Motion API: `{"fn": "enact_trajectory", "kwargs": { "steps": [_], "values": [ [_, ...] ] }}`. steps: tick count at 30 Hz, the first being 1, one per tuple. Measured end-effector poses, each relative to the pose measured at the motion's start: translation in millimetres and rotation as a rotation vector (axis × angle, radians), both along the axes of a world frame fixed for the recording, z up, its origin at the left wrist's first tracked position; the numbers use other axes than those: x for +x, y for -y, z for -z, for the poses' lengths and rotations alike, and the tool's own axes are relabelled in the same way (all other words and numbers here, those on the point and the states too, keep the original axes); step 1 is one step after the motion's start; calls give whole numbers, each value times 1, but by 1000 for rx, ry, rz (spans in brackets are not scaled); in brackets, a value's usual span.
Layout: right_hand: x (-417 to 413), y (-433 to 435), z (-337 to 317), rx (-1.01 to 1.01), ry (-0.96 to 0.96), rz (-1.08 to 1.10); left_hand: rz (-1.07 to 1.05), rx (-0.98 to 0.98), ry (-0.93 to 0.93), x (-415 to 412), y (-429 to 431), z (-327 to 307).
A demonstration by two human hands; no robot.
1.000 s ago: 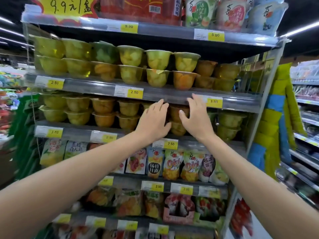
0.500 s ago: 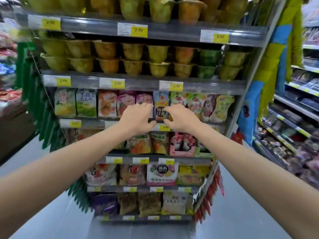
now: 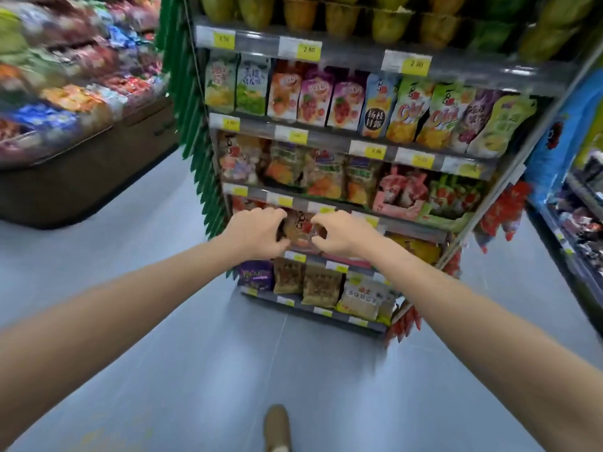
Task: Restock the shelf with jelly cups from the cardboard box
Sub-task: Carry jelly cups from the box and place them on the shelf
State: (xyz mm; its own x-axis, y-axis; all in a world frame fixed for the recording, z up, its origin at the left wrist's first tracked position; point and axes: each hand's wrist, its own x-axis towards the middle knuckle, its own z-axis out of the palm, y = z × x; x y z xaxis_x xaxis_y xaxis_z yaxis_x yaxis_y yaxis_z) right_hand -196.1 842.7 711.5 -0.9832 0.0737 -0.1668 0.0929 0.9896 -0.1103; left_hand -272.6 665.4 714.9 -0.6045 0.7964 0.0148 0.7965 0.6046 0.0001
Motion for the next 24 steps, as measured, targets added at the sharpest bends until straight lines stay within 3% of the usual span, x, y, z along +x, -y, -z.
{"fn": "enact_trajectory", "kwargs": {
  "steps": [11, 24],
  "values": [
    [6, 176, 87, -54, 140, -346, -438, -181, 236, 69, 199, 94],
    [-9, 465, 133, -54, 320, -856, -1171, -104, 503, 143, 489, 152]
  ]
}}
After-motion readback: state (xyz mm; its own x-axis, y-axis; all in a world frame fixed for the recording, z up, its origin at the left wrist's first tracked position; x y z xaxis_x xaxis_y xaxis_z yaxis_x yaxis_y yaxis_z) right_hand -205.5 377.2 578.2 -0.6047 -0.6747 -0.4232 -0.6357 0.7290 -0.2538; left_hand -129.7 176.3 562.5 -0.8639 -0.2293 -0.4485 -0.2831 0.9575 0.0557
